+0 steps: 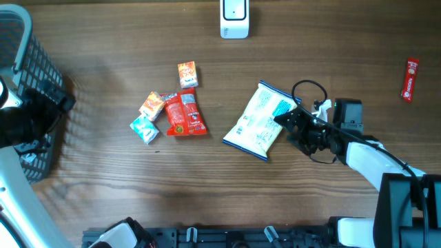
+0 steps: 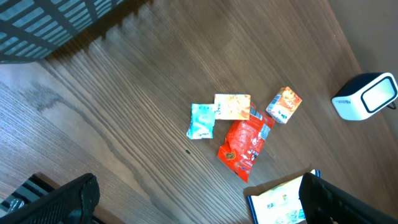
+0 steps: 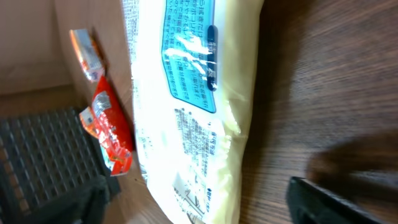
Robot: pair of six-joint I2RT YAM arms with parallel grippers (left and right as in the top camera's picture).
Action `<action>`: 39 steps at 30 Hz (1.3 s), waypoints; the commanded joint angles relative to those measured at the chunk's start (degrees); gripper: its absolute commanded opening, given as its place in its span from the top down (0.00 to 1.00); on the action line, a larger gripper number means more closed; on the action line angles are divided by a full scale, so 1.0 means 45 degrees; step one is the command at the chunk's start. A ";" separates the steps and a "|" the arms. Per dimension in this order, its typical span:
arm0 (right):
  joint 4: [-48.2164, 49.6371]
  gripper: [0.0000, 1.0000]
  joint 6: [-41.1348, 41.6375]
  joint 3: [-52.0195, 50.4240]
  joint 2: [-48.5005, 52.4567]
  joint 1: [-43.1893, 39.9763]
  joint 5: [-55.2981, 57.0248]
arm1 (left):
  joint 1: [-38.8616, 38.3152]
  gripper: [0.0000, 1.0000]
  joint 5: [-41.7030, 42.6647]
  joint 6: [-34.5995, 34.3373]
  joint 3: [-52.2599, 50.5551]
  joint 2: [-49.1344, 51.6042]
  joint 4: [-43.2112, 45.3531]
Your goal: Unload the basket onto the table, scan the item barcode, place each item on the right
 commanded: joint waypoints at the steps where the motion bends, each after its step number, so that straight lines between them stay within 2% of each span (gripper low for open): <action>1: -0.0131 0.00 0.0005 0.0102 0.0296 0.0049 0.0452 | 0.0049 0.00 -0.0029 0.0073 0.0010 -0.0005 0.0034; 8: 0.0010 0.00 0.1462 0.0102 0.1059 0.0918 0.1520 | 0.0049 0.00 -0.0029 0.0073 0.0010 -0.0005 0.0034; 12: 0.1253 0.00 0.2380 0.0102 0.2011 0.1802 0.1559 | 0.0049 0.00 -0.0029 0.0068 0.0010 -0.0005 0.0034; 15: 0.2424 0.00 0.3764 0.0102 0.3177 0.2404 0.1549 | 0.0049 0.00 -0.0029 0.0073 0.0010 -0.0005 0.0034; 20: 0.3959 0.00 0.5493 0.0107 0.4736 0.2492 0.1297 | 0.0049 0.00 -0.0029 0.0068 0.0010 -0.0005 0.0034; 21: 0.4473 0.24 0.5853 0.0107 0.5085 0.2492 0.1258 | 0.0049 0.00 -0.0029 0.0068 0.0010 -0.0005 0.0034; 22: 0.4600 0.54 0.6003 0.0107 0.5168 0.2492 0.1277 | 0.0049 0.00 -0.0029 0.0073 0.0010 -0.0005 0.0034; 23: 0.4673 0.79 0.6067 0.0107 0.5192 0.2492 0.1326 | 0.0049 0.00 -0.0029 0.0073 0.0010 -0.0005 0.0034; 24: 0.4697 0.96 0.6101 0.0107 0.5197 0.2492 0.1379 | 0.0049 0.00 -0.0029 0.0073 0.0010 -0.0005 0.0034; 32: 0.4731 0.96 0.5654 0.0476 0.5183 0.2492 0.1355 | 0.0049 0.00 -0.0029 0.0068 0.0010 -0.0005 0.0034; 39: 0.6751 0.96 0.4002 0.0797 0.5076 0.2186 -0.1268 | 0.0049 0.00 -0.0024 0.0073 0.0010 -0.0005 0.0034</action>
